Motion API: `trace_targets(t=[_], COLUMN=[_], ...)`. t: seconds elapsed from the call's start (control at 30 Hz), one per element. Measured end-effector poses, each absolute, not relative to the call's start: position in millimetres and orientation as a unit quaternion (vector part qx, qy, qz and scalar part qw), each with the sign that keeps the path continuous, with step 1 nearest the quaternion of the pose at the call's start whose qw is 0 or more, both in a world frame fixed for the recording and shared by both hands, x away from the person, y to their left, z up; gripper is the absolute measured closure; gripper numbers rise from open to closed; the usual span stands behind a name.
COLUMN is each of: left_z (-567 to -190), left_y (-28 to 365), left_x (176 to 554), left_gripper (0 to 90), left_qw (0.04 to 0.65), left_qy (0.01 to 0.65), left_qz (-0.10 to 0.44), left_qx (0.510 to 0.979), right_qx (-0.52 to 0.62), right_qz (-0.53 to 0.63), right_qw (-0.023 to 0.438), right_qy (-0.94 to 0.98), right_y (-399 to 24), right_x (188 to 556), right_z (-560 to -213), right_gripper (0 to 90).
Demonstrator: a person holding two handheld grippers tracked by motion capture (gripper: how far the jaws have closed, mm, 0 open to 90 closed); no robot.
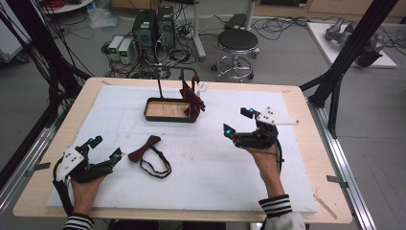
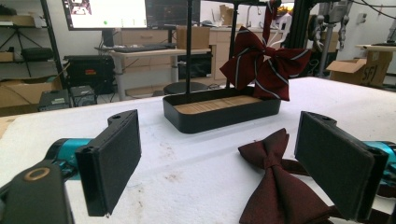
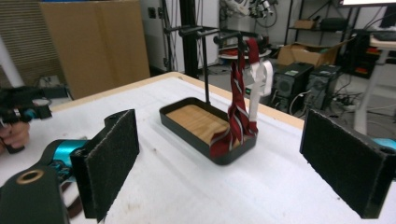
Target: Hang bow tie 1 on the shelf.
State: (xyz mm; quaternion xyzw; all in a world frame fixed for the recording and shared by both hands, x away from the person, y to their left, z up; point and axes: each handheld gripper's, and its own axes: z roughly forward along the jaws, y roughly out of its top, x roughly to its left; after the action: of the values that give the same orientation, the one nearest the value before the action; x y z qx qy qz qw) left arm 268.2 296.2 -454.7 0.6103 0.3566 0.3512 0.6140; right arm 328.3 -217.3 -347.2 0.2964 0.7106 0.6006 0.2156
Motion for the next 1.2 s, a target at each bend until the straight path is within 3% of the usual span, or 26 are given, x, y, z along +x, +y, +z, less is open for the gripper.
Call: trace_targets(t=[0.7,1.2], left_z=[-454.7,-454.4], left_y=[296.5,296.9], left_x=[268.3,268.9], left_gripper=[15.0,15.0], left_qw=[0.614,0.613], left_qy=[0.356,0.358], left_qz=[0.351,0.348], left_qx=[0.611,0.612], right_qx=[0.326,0.325], right_qz=[0.619,0.611], right_qw=[0.243,0.257], right_qy=[0.673,0.674], right_y=[-250.1,-250.6], right_x=[281.1,274.3], right_z=[-409.5,-406.9], right_gripper=[10.9,10.9])
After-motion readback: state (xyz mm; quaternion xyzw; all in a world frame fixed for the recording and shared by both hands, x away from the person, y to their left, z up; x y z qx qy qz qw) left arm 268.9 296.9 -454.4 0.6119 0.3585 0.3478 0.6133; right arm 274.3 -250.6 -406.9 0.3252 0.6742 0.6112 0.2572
